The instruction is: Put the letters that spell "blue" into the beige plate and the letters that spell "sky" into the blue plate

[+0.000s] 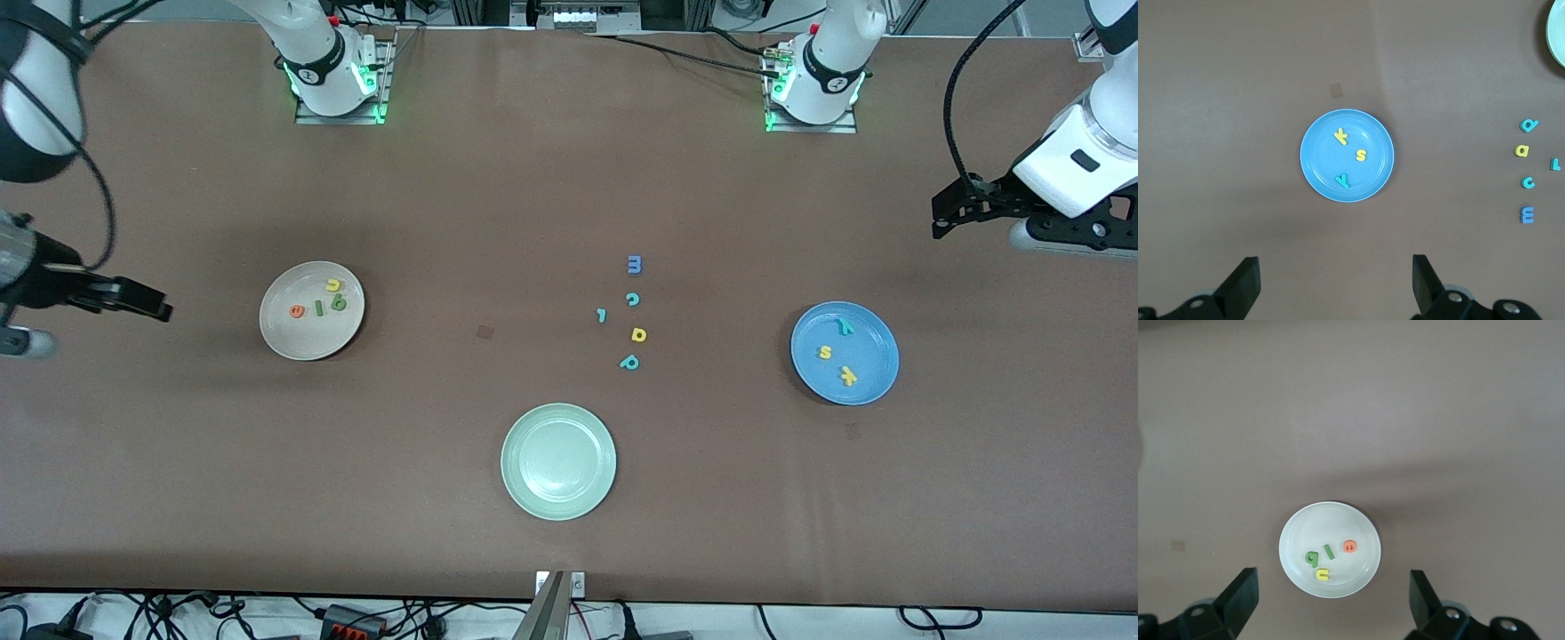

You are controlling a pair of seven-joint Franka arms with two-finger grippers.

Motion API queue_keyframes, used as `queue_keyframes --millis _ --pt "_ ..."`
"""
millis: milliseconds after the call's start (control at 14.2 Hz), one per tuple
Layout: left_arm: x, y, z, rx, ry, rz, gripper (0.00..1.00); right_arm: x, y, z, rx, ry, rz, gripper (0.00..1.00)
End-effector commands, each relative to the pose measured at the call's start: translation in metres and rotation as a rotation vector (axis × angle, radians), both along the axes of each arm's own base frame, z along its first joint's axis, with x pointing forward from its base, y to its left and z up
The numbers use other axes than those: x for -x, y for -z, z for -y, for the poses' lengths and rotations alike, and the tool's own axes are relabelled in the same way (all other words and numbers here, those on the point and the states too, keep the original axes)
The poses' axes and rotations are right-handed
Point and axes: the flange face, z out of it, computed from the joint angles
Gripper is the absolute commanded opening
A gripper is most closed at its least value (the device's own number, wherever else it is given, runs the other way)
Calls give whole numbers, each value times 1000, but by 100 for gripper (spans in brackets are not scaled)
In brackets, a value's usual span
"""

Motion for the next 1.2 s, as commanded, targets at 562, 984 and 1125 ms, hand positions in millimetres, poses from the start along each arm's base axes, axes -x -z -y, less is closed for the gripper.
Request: queue_keyframes --millis 562,984,1125 --pt "-1 -6 2 21 15 -3 100 26 -37 4 25 -45 -3 100" --pt "-1 -6 1 21 13 -3 100 47 -42 -1 55 -94 -5 100" --pt "-2 -6 1 22 13 -1 100 60 -36 -1 50 -88 -8 100"
